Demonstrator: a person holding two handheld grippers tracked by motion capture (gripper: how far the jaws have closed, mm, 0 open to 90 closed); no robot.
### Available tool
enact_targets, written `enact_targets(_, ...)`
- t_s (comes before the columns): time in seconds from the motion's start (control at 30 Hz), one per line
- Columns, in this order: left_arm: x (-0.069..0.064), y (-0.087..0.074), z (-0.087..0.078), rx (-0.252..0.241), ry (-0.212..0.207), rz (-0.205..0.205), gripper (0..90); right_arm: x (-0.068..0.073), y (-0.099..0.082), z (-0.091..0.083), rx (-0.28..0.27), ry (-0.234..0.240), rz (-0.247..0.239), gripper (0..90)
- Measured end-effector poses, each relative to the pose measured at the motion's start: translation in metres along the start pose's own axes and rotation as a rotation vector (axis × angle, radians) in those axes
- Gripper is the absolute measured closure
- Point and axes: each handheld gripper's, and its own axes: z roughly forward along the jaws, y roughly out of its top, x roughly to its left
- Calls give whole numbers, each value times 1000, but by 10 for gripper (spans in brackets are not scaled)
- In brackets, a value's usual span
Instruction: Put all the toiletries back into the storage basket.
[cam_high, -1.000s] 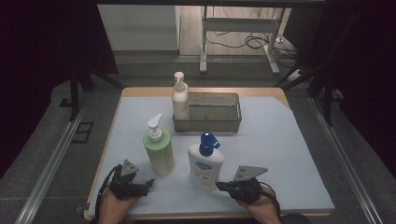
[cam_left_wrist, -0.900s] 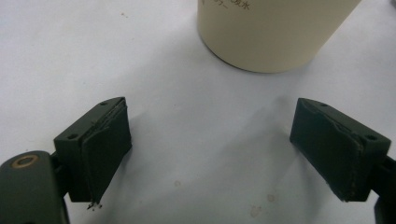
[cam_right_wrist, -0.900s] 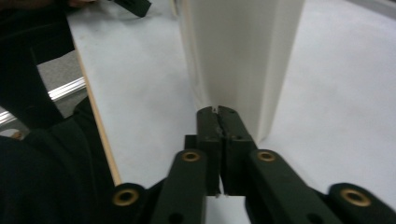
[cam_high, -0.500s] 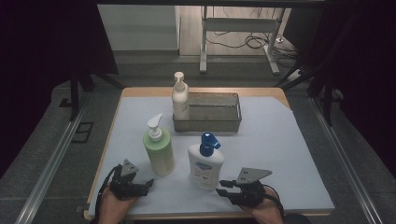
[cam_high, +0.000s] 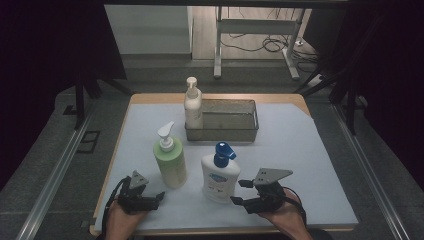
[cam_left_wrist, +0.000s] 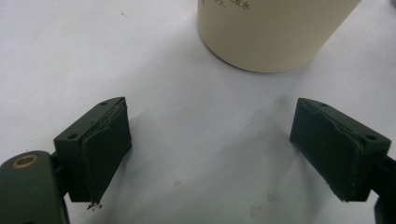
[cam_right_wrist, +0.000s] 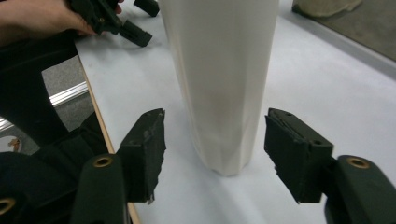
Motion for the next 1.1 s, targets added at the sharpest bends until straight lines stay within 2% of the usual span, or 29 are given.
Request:
enact_targets(0.2, 0, 0, 0, 0, 0, 0, 121, 0, 11, 2, -9, 0, -10, 327)
enact_targets(0.53, 0, 0, 0, 2, -1, 0, 121, 1, 31, 12, -30, -31, -51, 251)
enact_targets(0.77, 0, 0, 0, 1, -2, -1, 121, 3, 41, 22, -30, -41, -78, 243)
enact_targets(1.1, 0, 0, 0, 0, -2, -2, 121, 3, 47, 36, -32, -30, -87, 252)
